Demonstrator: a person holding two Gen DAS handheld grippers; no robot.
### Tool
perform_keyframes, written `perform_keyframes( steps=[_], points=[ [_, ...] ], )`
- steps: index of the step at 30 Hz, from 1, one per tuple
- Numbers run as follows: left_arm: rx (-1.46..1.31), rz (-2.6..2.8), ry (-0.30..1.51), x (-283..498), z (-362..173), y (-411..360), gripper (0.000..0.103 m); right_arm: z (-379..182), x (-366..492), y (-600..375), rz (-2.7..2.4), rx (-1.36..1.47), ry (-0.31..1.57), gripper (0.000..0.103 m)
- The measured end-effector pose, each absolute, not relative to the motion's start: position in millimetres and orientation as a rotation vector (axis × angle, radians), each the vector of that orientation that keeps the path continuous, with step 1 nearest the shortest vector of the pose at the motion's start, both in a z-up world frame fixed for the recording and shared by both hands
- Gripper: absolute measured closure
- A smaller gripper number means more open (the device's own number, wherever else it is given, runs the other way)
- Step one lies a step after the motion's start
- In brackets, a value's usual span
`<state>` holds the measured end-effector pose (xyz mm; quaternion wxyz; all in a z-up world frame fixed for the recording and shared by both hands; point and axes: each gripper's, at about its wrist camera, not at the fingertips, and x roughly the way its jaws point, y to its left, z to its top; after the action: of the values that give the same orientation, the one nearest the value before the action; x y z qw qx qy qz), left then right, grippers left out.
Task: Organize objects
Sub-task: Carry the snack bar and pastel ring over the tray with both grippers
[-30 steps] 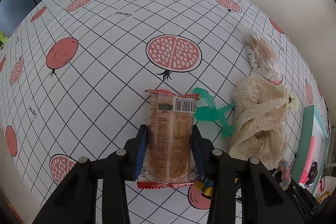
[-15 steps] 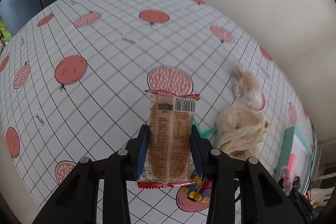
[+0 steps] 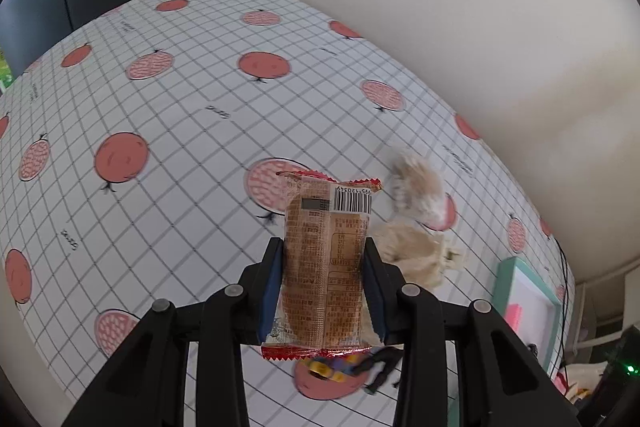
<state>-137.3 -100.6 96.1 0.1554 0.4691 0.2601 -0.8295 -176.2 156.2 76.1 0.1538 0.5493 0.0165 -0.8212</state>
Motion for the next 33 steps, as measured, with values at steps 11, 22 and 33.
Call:
perform_keyframes(
  steps=[11, 22, 33],
  points=[
    [1.436, -2.471, 0.745, -149.7, 95.9, -39.9, 0.064, 74.4, -187.3, 219.4, -2.451, 1.628, -0.032, 0.095],
    [1.547, -2.578, 0.689, -156.2, 95.3, 34.1, 0.064, 70.9, -189.7, 273.9, -2.525, 1.689, -0.075, 0.095],
    [1.663, -2.665, 0.616, -154.5, 91.8, 94.2, 0.064, 68.5, -190.7, 329.5, -2.588, 1.741, -0.17, 0.095]
  ],
)
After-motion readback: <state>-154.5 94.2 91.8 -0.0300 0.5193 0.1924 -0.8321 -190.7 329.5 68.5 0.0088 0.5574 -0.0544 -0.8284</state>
